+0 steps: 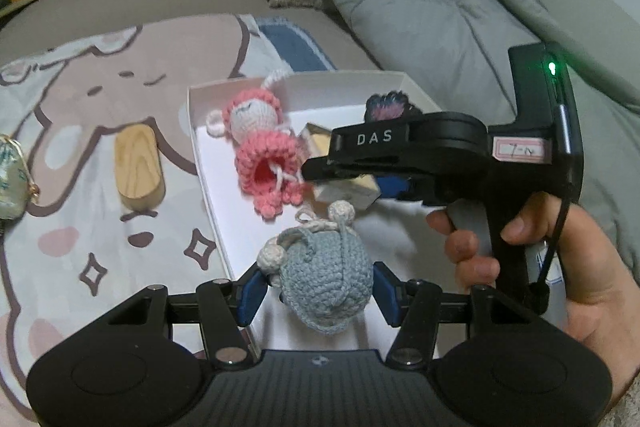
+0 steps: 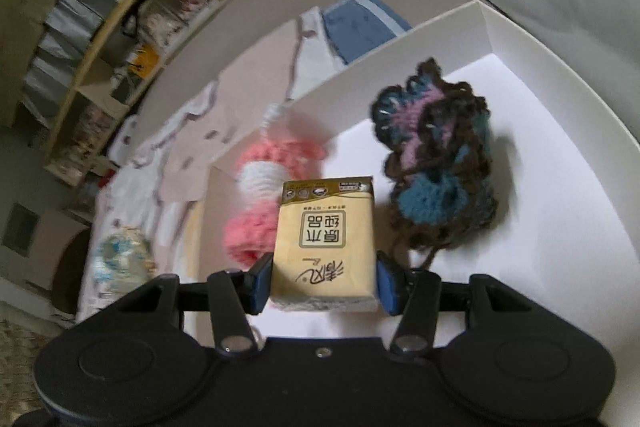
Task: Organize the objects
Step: 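Carry the grey crochet ball and tissue pack with both grippers into the box, then open both grippers to release the grey ball and tissue pack in the box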
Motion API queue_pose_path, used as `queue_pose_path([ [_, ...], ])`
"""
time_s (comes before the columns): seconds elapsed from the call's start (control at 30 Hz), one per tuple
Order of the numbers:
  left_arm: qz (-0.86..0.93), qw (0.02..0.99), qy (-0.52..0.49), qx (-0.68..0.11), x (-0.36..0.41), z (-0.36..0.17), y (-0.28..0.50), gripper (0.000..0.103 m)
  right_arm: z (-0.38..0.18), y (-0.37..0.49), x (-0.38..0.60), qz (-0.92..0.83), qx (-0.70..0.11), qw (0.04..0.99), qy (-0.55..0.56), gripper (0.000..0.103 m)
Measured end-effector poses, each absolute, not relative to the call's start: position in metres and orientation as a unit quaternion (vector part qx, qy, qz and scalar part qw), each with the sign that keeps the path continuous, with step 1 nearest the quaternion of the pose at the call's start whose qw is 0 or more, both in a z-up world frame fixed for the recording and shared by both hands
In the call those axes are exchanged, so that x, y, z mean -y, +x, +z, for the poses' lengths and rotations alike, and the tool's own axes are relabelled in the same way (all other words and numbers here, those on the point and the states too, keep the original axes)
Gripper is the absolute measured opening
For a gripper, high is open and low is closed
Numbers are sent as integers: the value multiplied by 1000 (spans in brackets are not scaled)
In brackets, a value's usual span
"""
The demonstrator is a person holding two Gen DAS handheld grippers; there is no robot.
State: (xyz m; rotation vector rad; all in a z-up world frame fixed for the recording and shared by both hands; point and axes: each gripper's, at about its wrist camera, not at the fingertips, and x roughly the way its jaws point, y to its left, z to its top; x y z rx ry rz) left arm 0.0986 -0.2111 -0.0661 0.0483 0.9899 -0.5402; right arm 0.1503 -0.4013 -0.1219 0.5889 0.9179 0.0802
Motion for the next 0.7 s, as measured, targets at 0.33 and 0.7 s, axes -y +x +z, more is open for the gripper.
queue_pose_path([
  [0.33, -253, 842, 31, -476, 212, -77, 129, 57, -112, 154, 390, 14, -371, 918, 138, 54],
  [0.7, -244, 838, 38, -487, 215, -76, 135, 68, -92, 151, 398, -15, -388, 911, 137, 75],
])
